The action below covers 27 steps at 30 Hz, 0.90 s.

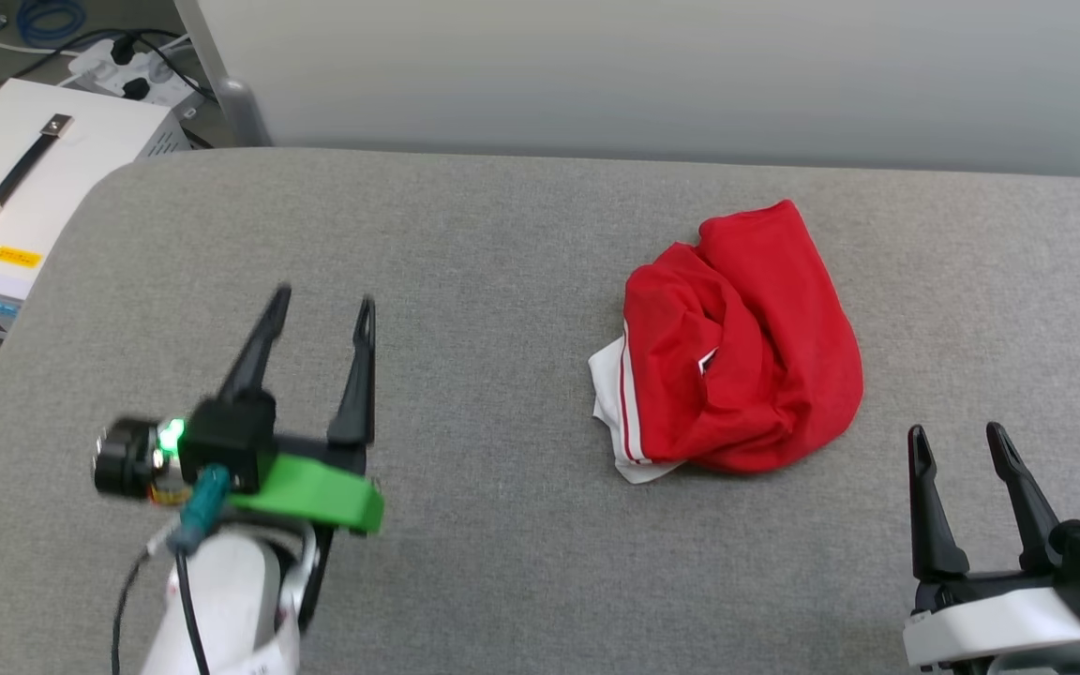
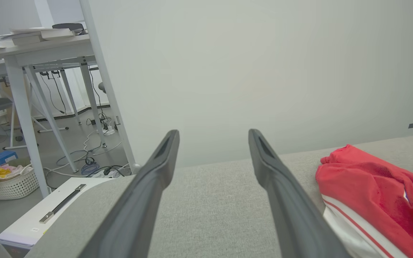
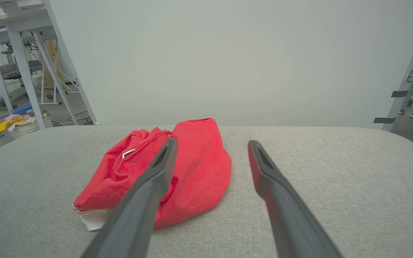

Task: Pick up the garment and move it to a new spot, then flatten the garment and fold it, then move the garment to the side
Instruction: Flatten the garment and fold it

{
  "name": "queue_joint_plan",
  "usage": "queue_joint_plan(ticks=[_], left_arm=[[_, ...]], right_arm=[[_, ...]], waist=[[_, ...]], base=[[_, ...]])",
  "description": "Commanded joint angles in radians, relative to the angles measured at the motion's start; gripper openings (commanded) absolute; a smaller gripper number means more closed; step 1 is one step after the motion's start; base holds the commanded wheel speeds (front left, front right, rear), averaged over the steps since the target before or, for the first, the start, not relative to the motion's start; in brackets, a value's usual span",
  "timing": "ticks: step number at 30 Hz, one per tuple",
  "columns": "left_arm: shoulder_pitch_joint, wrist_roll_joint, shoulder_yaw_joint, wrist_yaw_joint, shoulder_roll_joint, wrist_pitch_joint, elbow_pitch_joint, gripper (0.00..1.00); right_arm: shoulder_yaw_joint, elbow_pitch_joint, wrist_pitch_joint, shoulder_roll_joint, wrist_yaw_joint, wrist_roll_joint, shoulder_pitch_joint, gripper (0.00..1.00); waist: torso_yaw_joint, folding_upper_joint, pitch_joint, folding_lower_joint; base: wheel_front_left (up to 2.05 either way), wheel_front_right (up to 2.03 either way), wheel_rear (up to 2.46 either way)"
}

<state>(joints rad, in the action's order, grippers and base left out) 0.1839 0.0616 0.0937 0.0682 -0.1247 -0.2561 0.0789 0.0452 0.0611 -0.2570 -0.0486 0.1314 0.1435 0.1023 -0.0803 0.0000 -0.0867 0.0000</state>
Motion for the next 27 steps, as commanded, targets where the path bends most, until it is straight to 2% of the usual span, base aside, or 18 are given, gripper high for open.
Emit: queue_joint_plan(ticks=[1, 7, 13, 18, 24, 27], left_arm=[[0.058, -0.001, 0.007, 0.019, -0.016, -0.006, 0.003, 1.00], [0.265, 0.026, 0.109, 0.059, -0.091, 0.001, 0.093, 1.00], [0.482, 0.194, 0.362, 0.062, -0.189, 0.146, 0.153, 1.00], [0.642, 0.391, 0.608, 0.062, -0.274, 0.368, 0.158, 1.00], [0.789, 0.628, 0.863, 0.062, -0.338, 0.647, 0.124, 1.00], [0.848, 0.702, 0.979, 0.062, -0.367, 0.748, 0.110, 1.00]], right_arm=[[-0.005, 0.008, -0.005, -0.002, -0.001, -0.010, -0.023, 1.00], [-0.008, 0.020, -0.005, -0.002, -0.001, -0.014, -0.050, 1.00], [-0.005, 0.027, -0.005, -0.002, -0.001, -0.015, -0.073, 1.00], [-0.004, 0.030, -0.005, -0.002, -0.001, -0.014, -0.096, 1.00], [-0.006, 0.034, -0.005, -0.002, -0.001, -0.009, -0.128, 1.00], [-0.010, 0.036, -0.005, -0.002, -0.001, -0.005, -0.145, 1.00]], waist=[[0.009, 0.0000, -0.017, 0.0000], [0.037, 0.0000, -0.057, 0.0000], [0.062, 0.0000, -0.097, 0.0000], [0.082, 0.0000, -0.133, 0.0000], [0.109, 0.0000, -0.180, 0.0000], [0.125, 0.0000, -0.208, 0.0000]], base=[[0.00, 0.00, 0.00], [0.00, 0.00, 0.00], [0.00, 0.00, 0.00], [0.00, 0.00, 0.00], [0.00, 0.00, 0.00], [0.00, 0.00, 0.00]])
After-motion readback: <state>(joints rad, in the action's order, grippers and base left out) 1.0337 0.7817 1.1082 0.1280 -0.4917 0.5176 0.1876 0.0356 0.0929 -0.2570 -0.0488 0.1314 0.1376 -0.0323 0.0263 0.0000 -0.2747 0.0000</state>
